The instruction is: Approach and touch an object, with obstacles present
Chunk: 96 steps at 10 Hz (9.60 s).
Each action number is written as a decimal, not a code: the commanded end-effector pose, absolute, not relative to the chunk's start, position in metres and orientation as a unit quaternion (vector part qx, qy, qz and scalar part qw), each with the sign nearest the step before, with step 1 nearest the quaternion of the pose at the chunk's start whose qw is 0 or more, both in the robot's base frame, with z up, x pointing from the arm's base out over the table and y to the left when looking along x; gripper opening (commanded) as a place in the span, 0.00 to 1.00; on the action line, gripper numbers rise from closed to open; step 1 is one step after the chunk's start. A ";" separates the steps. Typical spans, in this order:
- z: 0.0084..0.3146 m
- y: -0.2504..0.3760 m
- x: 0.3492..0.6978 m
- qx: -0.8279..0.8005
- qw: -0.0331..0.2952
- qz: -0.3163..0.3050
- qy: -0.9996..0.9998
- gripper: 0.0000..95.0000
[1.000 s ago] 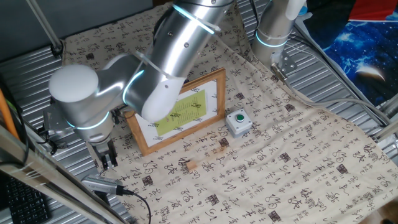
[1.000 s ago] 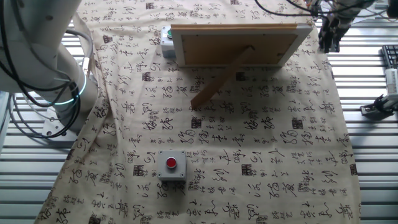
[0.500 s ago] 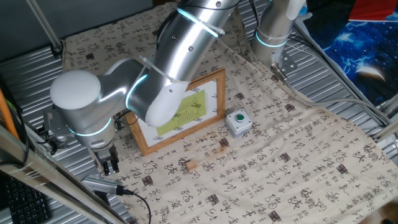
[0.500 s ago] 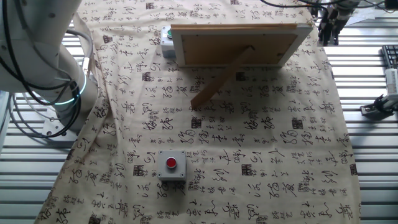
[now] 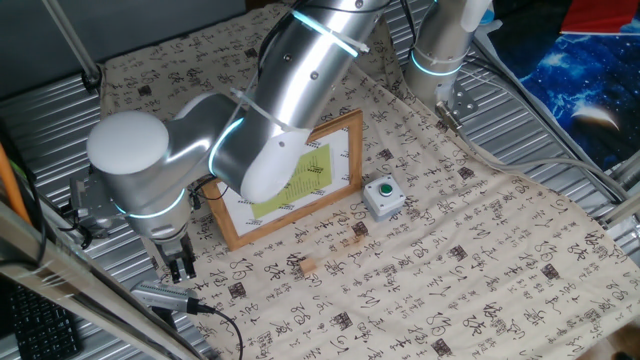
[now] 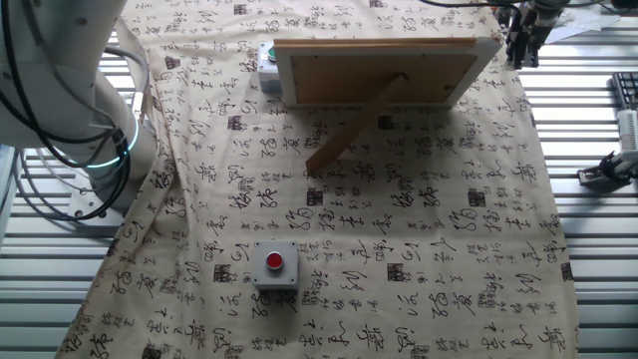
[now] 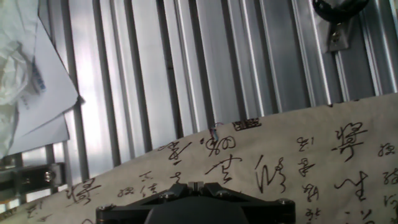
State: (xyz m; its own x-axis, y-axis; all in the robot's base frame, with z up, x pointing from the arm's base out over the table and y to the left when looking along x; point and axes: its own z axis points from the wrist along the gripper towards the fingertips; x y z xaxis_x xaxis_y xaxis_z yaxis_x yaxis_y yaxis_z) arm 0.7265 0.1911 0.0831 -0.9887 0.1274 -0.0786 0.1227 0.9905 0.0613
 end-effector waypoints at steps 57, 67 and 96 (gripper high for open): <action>0.051 0.329 0.496 0.030 0.040 0.006 0.999 0.00; 0.024 0.329 0.499 0.028 0.046 0.003 0.999 0.00; 0.022 0.256 0.503 -0.011 0.054 0.010 0.998 0.00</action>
State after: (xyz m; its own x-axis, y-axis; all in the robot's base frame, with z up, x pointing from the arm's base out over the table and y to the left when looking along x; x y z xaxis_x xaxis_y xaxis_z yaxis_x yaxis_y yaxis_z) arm 0.5018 0.2569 0.0216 -0.9943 -0.0209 -0.1048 -0.0231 0.9995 0.0199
